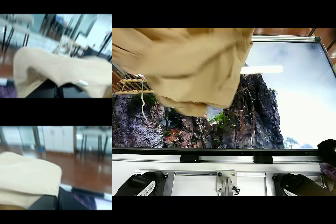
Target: Fold the shirts.
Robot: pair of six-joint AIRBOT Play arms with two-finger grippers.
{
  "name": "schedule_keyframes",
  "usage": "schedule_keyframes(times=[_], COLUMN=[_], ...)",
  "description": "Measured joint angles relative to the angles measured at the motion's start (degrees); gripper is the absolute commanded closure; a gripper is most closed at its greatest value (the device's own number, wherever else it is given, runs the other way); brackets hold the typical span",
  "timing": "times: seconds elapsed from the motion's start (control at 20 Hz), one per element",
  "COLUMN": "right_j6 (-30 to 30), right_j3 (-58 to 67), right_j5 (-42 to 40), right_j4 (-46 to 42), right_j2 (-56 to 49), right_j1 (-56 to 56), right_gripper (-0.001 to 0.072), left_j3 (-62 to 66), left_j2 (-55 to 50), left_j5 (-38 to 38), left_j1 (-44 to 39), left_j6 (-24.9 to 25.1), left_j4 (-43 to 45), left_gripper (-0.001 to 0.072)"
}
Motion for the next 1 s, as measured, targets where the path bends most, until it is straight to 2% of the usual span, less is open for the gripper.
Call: schedule_keyframes(times=[0.1,0.25,0.35,0.45,0.55,0.75,0.8,0.85,0.9,1.0], right_j6=[1.18,2.19,2.56,2.84,3.3,5.46,6.03,6.73,7.04,6.62], right_j3=[0.66,-0.35,-4.17,-10.73,-19.17,-36.44,-39.95,-42.56,-44.59,-46.97], right_j5=[-3.72,-16.65,-25.14,-30.29,-32.22,-28.06,-26.36,-24.85,-23.19,-20.44], right_j4=[0.94,3.15,6.82,11.28,15.08,18.32,18.88,19.26,19.3,19.23], right_j2=[2.12,3.63,4.04,4.28,4.35,4.46,4.46,4.48,4.5,4.66], right_j1=[0.02,0.0,-0.04,0.02,0.55,1.01,1.05,1.11,1.14,1.14], right_gripper=[0.0649,0.0649,0.0649,0.0649,0.0648,0.0629,0.0581,0.0365,0.0207,0.0207], left_j3=[4.9,7.67,7.63,6.93,6.08,1.97,0.09,-2.21,-4.59,-9.49], left_j2=[0.59,-0.39,-2.1,-5.09,-8.92,-17.77,-19.56,-21.18,-22.49,-24.35], left_j5=[-3.85,-13.29,-17.57,-20.46,-22.53,-29.09,-30.64,-31.82,-32.81,-33.86], left_j1=[0.83,1.42,1.62,1.66,1.29,-1.53,-2.58,-3.85,-5.07,-7.3], left_j6=[1.05,1.62,1.68,1.7,2.23,4.61,5.38,6.05,6.69,7.89], left_j4=[0.22,1.92,3.15,3.61,3.5,2.64,2.62,2.6,2.38,2.25], left_gripper=[0.0653,0.0652,0.0652,0.0652,0.0652,0.0653,0.0653,0.0653,0.0653,0.0653])
